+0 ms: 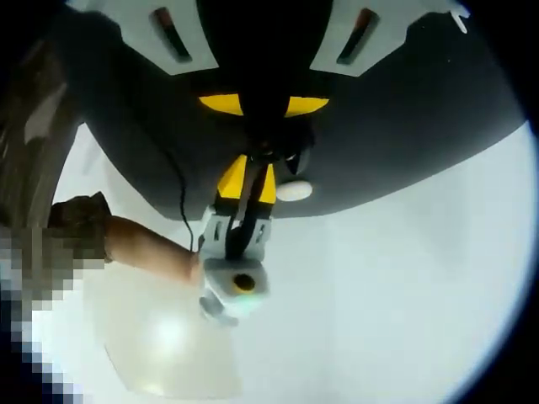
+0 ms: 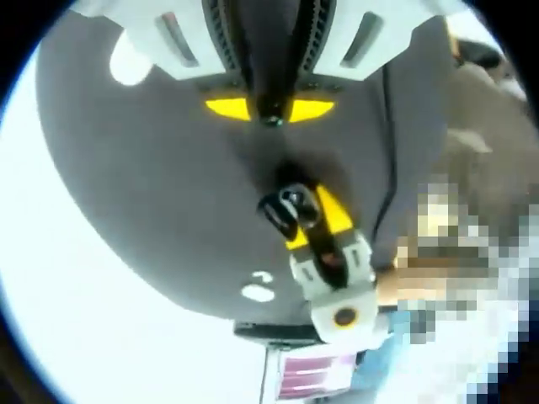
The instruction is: Pick up three earphones and place each one into its charging case using tactile feedback, ensure that each earphone is properly inserted and securely positioned inside the case.
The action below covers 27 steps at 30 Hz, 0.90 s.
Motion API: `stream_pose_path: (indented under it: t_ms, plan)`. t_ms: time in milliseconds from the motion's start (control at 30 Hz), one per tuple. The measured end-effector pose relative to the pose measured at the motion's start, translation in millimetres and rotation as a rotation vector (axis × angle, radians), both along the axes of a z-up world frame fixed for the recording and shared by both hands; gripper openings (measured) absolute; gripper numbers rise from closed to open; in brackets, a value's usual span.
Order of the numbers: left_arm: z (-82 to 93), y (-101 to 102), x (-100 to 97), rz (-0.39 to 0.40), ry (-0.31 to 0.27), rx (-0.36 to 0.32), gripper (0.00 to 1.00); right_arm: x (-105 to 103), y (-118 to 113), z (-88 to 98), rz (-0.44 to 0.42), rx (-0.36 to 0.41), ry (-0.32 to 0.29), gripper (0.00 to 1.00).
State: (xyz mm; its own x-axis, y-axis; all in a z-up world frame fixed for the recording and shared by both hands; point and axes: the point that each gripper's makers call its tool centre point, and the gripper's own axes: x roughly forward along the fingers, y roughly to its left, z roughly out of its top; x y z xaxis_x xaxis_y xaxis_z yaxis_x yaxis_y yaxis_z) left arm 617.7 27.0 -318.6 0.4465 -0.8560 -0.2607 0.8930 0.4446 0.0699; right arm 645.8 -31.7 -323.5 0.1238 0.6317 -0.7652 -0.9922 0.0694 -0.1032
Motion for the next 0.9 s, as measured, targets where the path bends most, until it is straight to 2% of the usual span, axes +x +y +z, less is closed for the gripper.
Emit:
stream_pose_path:
  t_ms: [233, 367, 500, 667, 767, 800, 900]
  plan:
    - [-0.1, 0, 0.0, 0.000, 0.000, 0.000, 0.14, -3, 3, -2.2, 0.024, 0.003, -0.002, 0.14]
    - [-0.1, 0, 0.1, 0.001, -0.001, 0.000, 0.14, 0, 4, 9.2, -0.031, 0.090, 0.017, 0.13]
    - [-0.1, 0, -0.1, 0.001, -0.002, 0.001, 0.14, 6, 9, 34.1, -0.053, 0.216, -0.087, 0.13]
    - [-0.1, 0, -0.2, 0.001, -0.004, 0.002, 0.14, 13, 25, 71.6, -0.061, 0.425, -0.336, 0.12]
    - [-0.1, 0, -0.3, 0.000, -0.003, 0.002, 0.14, 2, 36, 81.0, -0.029, 0.516, -0.409, 0.12]
    - [0.0, 0, -0.3, 0.001, -0.003, 0.002, 0.14, -2, 38, 77.2, -0.012, 0.512, -0.427, 0.12]
    - [0.1, 0, -0.3, 0.001, -0.003, 0.001, 0.14, -7, 41, 60.7, 0.046, 0.425, -0.467, 0.12]
